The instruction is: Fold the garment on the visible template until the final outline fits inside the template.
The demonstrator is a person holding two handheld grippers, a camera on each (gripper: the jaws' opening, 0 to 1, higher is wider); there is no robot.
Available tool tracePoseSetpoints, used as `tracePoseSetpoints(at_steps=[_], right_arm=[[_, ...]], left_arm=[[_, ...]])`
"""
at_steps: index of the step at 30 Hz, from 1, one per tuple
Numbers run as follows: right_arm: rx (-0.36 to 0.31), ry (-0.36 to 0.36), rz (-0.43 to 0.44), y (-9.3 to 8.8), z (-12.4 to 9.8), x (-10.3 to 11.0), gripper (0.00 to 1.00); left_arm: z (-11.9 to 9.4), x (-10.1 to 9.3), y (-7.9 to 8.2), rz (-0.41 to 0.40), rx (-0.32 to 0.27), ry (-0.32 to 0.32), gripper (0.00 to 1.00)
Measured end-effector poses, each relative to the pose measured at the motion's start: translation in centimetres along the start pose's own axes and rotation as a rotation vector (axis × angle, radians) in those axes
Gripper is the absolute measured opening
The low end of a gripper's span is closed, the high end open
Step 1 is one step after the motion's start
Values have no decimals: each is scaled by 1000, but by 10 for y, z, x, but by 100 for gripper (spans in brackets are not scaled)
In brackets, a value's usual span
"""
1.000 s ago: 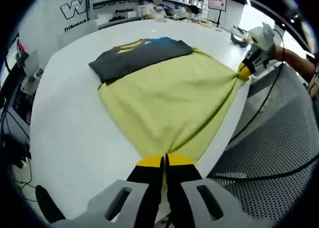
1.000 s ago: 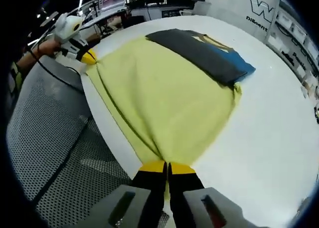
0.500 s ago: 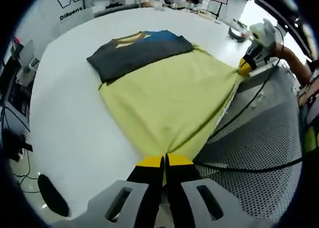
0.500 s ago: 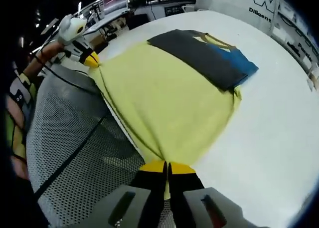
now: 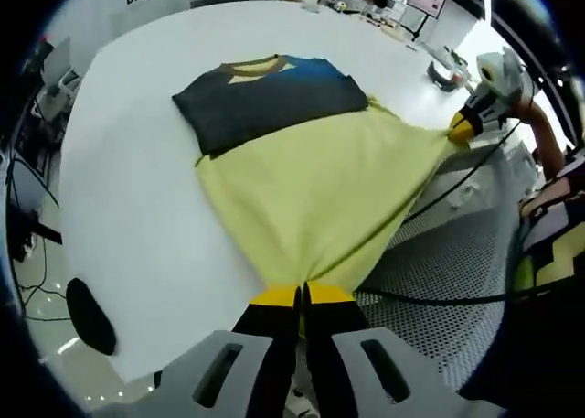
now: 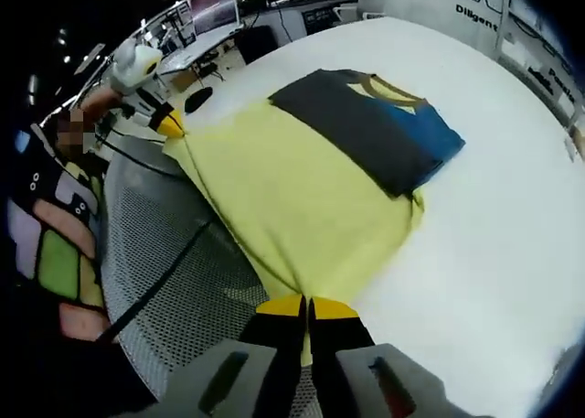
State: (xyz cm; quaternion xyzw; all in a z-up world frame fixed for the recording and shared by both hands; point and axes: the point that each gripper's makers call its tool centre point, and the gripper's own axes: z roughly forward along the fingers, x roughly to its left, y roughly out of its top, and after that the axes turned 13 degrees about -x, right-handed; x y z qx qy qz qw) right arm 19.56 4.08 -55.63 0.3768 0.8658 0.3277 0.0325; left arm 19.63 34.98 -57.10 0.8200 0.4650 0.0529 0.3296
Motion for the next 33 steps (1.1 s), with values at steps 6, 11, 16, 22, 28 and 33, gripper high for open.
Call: tracePoseSetpoints(at_steps=[6, 11, 16, 22, 28, 33], right_arm=[[-133, -82, -28, 26, 3, -16, 0], [-209, -135, -52, 42, 3, -26, 0], [-289, -209, -75, 59, 2, -39, 0], [-343, -264, -97, 79, -2, -51, 0], [-399, -311, -89, 97, 1, -66, 0], [-444, -352, -45, 116, 1, -82, 0]], left_arm=[[4, 16, 25, 40, -131, 76, 0], [4, 29, 52, 77, -262, 153, 0], [4, 39, 74, 53, -385, 227, 0], [1, 46, 100, 76, -497, 302, 0], [2, 55, 121, 124, -559, 322, 0], [4, 67, 138, 134, -601, 338, 0]])
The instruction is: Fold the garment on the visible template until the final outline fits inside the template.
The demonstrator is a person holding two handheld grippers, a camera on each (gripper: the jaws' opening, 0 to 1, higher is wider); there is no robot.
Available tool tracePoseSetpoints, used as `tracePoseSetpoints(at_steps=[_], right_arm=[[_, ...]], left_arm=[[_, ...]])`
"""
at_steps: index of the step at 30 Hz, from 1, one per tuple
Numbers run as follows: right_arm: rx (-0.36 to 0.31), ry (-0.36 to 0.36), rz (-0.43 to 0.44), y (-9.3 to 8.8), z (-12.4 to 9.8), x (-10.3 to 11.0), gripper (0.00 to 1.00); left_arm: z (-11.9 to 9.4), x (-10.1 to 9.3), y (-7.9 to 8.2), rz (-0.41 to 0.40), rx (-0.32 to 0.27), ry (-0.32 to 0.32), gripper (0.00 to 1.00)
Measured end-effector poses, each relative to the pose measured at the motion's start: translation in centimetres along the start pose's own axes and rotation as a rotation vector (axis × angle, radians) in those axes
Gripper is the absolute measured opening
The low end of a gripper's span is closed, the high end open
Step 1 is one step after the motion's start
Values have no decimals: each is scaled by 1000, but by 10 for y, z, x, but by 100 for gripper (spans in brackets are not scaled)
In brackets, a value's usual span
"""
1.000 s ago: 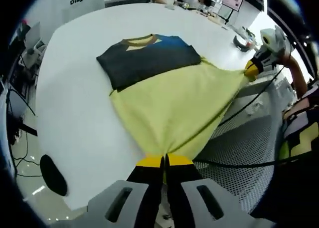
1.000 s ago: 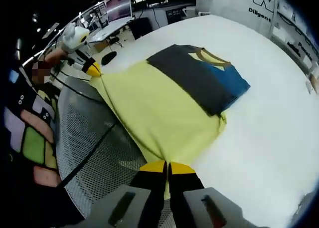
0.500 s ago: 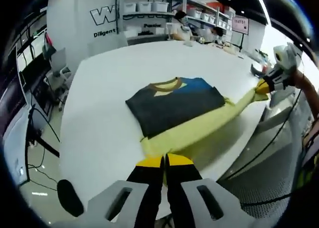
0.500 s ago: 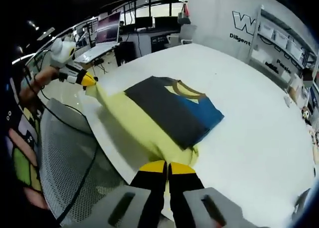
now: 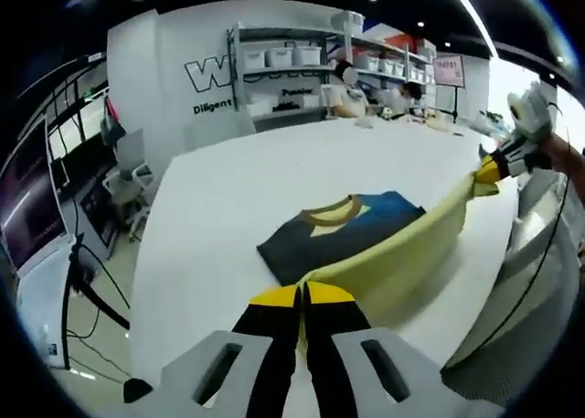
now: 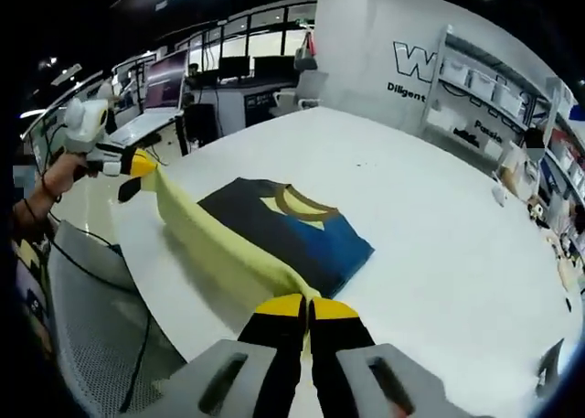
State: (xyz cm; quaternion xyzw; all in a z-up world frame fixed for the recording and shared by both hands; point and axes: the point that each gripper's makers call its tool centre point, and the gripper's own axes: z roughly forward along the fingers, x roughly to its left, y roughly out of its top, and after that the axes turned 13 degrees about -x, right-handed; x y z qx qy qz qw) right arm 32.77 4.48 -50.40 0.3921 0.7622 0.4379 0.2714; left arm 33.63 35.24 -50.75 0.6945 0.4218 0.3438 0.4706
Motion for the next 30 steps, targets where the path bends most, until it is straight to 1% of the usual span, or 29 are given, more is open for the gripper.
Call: tracePoseSetpoints(at_steps=[2, 5, 7, 8, 11, 14, 15, 18, 21, 24, 25, 26, 27, 30], right_arm=[[-10, -7, -11, 4, 4, -3, 0], [-8, -1, -25, 8, 10, -6, 0], [-24, -11, -7, 11, 16, -13, 0], [-19, -7, -6, 11, 20, -15, 0], [-27, -10, -8, 13, 31, -21, 0], [-21, -16, -17, 13, 40, -27, 0], [-21, -20, -21, 14, 44, -30, 0], [-20, -26, -15, 15, 52, -36, 0], [-15, -40, -20, 15, 66, -44, 0], [-3, -45, -26, 13, 75, -49, 0], [-2, -46, -27, 13, 77, -50, 0], [18, -45, -32, 8, 82, -53, 0], [22, -49, -38, 6, 88, -55, 0], [32, -51, -37, 2, 99, -60, 0]], left_arm=[[4, 3, 3, -14, -17, 5, 0], [13, 7, 7, 15, -28, 5, 0], [19, 9, 9, 24, -34, 1, 0], [23, 11, 10, 36, -40, 1, 0], [34, 16, 10, 40, -40, 8, 0], [44, 19, 11, 39, -37, 9, 0], [53, 23, 12, 44, -40, 5, 0], [62, 26, 14, 63, -41, 3, 0], [75, 31, 16, 83, -42, -2, 0], [88, 35, 16, 106, -29, -12, 0], [90, 35, 15, 108, -27, -13, 0], [97, 36, 15, 115, -17, -20, 0], [102, 37, 14, 117, -15, -23, 0], [112, 41, 7, 122, 9, -27, 0]])
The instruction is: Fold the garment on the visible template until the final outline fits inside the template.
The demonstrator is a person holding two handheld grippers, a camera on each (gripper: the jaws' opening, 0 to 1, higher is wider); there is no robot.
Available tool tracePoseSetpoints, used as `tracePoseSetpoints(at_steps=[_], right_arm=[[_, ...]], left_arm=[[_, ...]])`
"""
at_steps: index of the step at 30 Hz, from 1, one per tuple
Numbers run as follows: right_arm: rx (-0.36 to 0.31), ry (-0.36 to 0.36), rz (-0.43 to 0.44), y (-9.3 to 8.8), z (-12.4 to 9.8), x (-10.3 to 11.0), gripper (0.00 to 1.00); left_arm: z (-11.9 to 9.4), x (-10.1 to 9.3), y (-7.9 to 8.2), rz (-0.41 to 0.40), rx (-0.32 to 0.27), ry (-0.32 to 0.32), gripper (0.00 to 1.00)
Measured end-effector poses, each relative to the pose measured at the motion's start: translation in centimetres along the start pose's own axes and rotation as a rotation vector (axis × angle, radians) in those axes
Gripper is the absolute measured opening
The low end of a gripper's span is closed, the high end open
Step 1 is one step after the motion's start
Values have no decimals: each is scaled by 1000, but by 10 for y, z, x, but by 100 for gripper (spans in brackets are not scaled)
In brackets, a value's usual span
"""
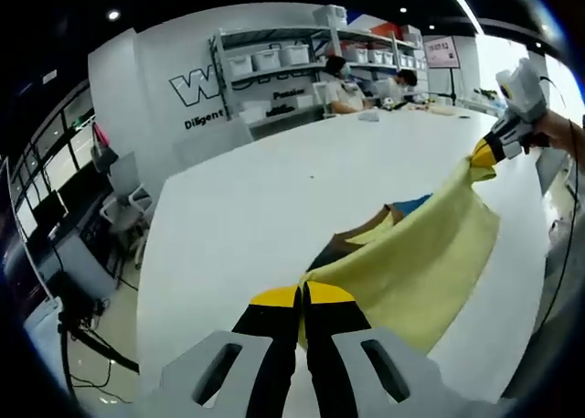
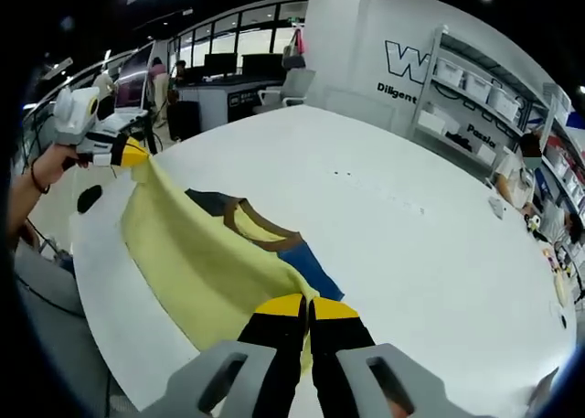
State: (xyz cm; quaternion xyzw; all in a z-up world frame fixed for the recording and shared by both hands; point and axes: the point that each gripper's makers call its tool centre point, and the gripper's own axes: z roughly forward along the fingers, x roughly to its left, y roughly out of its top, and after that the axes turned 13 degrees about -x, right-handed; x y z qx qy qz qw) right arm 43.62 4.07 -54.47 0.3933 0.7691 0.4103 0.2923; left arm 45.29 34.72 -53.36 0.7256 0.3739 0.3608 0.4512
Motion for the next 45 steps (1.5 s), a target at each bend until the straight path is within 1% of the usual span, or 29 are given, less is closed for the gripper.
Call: tracePoseSetpoints(at_steps=[3, 5, 6, 8, 9, 10, 12, 14, 18, 20, 22, 23, 25, 27, 29, 31, 32, 33, 34, 35, 36, 37, 40, 43, 45], right_arm=[[16, -3, 10, -4, 12, -4, 0], [30, 0, 12, -9, 20, -5, 0], [37, 0, 15, -11, 23, -5, 0], [64, 5, 12, -20, 32, -7, 0], [81, 6, 36, -24, 34, -7, 0], [76, 6, 46, -23, 38, -8, 0], [75, 12, 31, -24, 43, -8, 0], [93, 9, 35, -28, 48, -10, 0], [121, 9, 45, -37, 59, -11, 0], [136, 6, 33, -42, 65, -12, 0], [149, 9, 28, -46, 71, -12, 0], [146, 14, 5, -48, 73, -13, 0], [164, 12, -12, -53, 76, -14, 0], [166, 12, -20, -55, 79, -14, 0], [176, 13, -23, -57, 81, -15, 0], [181, 18, -33, -58, 84, -16, 0], [180, 22, -45, -58, 85, -17, 0], [178, 34, -74, -58, 87, -18, 0], [177, 32, -83, -60, 88, -19, 0], [177, 31, -86, -61, 89, -19, 0], [182, 30, -122, -64, 91, -21, 0], [182, 32, -131, -66, 93, -20, 0], [172, 34, -142, -64, 93, -21, 0], [176, 60, -166, -65, 95, -22, 0], [191, 83, -185, -65, 95, -22, 0]], left_arm=[[8, 1, -6, 7, 22, -7, 0], [14, 2, -13, 7, 51, -11, 0], [17, 3, -14, 10, 53, -10, 0], [23, 3, -19, 9, 68, -14, 0], [25, 2, -22, -3, 84, -20, 0], [29, 3, -26, -10, 95, -16, 0], [31, 4, -33, -6, 127, -13, 0], [38, 3, -39, -13, 134, -18, 0], [46, 0, -55, -15, 190, -28, 0], [50, 0, -59, -11, 200, -30, 0], [54, 0, -65, -6, 228, -29, 0], [54, 1, -66, -17, 241, -21, 0], [58, 1, -66, -23, 242, -21, 0], [62, 1, -70, -5, 265, -29, 0], [64, 0, -72, 1, 275, -33, 0], [69, 3, -78, 5, 296, -43, 0], [70, 3, -80, 7, 300, -45, 0], [71, 2, -84, 17, 313, -56, 0], [71, 3, -86, 39, 325, -59, 0], [73, 2, -87, 64, 326, -69, 0], [74, 2, -85, 70, 326, -66, 0], [74, 1, -84, 73, 328, -68, 0], [76, 5, -85, 64, 335, -78, 0], [77, 4, -85, 58, 366, -125, 0], [77, 3, -85, 46, 386, -139, 0]])
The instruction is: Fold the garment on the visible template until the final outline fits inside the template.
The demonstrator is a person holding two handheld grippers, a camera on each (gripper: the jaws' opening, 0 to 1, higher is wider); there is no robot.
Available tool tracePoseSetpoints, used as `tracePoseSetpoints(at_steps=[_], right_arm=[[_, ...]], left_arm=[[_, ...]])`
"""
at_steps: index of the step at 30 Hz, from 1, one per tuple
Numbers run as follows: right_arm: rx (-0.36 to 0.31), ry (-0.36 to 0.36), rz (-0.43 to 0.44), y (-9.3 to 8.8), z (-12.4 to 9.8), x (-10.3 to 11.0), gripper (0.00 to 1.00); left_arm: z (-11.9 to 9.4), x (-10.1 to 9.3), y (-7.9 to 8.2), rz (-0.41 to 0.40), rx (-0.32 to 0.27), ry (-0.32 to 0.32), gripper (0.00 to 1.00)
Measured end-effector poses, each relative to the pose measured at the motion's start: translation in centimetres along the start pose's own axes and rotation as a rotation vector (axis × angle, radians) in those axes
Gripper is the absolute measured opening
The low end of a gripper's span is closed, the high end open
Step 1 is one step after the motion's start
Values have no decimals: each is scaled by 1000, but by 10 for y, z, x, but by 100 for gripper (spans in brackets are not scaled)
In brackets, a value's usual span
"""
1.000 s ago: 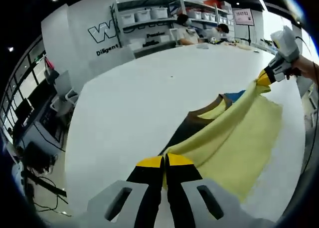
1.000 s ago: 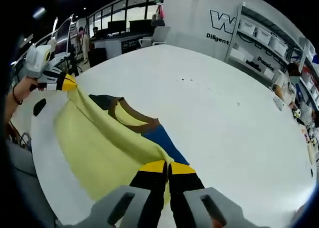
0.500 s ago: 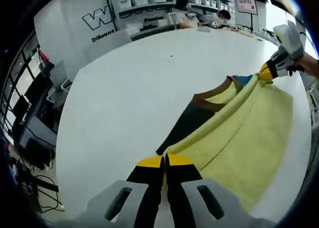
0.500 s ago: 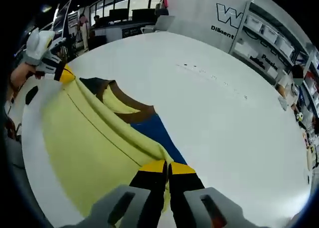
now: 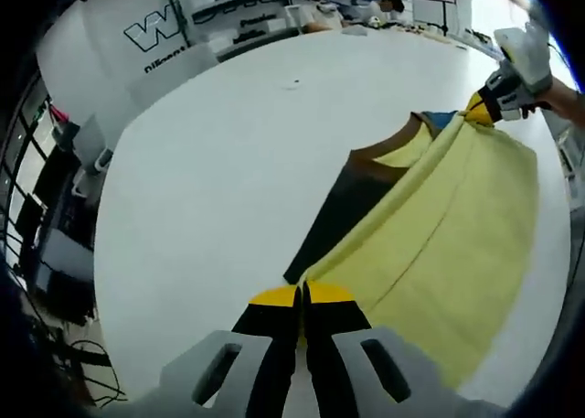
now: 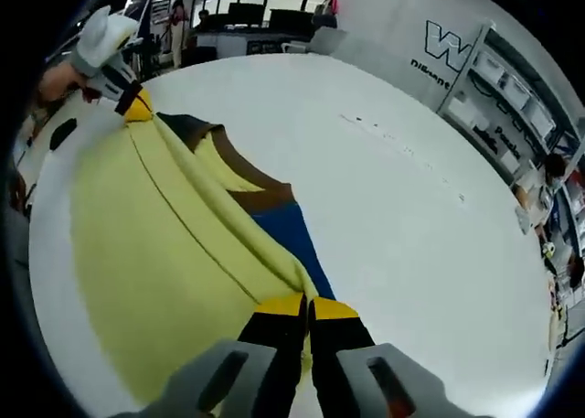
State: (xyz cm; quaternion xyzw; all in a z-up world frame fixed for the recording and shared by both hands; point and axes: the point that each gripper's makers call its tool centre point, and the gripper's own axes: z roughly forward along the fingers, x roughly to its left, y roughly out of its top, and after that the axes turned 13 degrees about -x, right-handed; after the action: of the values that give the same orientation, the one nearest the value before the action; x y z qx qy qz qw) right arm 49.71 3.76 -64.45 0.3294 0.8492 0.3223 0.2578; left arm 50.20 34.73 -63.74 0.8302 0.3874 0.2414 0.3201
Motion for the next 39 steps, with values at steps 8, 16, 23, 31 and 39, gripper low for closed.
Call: tracePoseSetpoints(at_steps=[8, 16, 23, 31, 39], right_arm=[[7, 19, -68, -3, -6, 6, 0], [-3, 50, -105, -15, -22, 21, 0], [-17, 88, -55, -24, -36, 35, 0], [-13, 155, -53, -35, -55, 54, 0], [-6, 198, -33, -39, -60, 61, 0]], left_arm=[[-7, -9, -5, 52, 74, 9, 0], [-23, -25, -17, 97, 111, -26, 0], [-34, -38, -25, 154, 119, -20, 0], [-50, -49, -39, 69, 89, -75, 0], [-56, -55, -45, -3, 62, -84, 0]])
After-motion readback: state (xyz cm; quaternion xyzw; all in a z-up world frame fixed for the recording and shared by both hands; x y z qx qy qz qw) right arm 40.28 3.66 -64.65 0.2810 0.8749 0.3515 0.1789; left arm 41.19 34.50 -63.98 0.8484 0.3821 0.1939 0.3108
